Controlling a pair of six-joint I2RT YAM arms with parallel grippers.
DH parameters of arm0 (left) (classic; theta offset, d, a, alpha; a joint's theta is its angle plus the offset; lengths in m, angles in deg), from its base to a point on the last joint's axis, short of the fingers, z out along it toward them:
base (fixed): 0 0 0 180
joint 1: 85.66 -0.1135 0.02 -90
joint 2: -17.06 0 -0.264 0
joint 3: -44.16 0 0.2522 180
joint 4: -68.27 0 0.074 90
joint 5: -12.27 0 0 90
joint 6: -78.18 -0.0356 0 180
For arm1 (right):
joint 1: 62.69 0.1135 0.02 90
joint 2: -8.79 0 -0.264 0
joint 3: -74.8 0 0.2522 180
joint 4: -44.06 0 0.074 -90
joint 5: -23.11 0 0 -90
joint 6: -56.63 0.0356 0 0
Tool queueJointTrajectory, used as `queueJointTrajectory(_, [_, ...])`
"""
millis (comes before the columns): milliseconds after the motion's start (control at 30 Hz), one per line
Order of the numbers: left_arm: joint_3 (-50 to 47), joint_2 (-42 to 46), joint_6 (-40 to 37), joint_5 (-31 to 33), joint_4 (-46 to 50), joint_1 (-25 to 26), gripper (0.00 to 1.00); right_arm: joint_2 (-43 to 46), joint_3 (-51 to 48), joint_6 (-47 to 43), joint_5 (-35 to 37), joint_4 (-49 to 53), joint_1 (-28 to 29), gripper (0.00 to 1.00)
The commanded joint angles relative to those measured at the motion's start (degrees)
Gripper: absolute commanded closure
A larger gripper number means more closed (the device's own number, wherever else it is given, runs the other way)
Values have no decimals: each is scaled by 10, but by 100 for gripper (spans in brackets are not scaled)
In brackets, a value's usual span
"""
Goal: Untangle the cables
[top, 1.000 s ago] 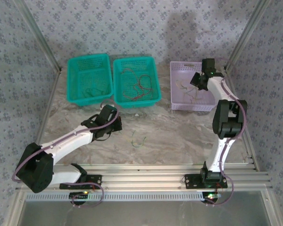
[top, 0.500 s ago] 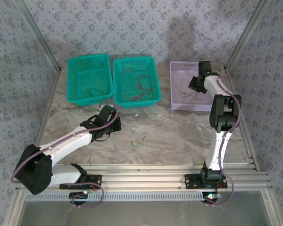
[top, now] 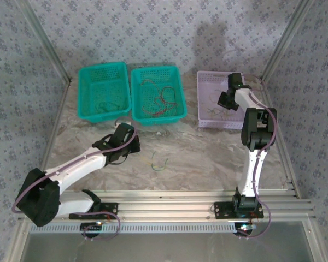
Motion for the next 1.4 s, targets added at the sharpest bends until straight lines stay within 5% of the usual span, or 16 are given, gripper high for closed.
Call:
queueJointTrajectory(0, [-8, 17, -3, 12, -10, 4, 100, 11, 20, -12, 6, 12, 6, 85])
queueJointTrajectory(467, [-22, 40, 1, 17, -23, 5, 100, 152, 5, -15, 48, -11, 39, 47])
queueJointTrajectory(1067, [-11, 93, -13, 27, 0, 5, 100, 550, -359, -1, 39, -141, 90, 12])
queueJointTrajectory(1133, [-6, 95, -14, 28, 2, 5, 100, 586, -389, -1, 44, -133, 98, 1])
queueJointTrajectory(1367, [23, 103, -12, 22, 17, 7, 100, 684, -496, 3, 108, -80, 107, 0])
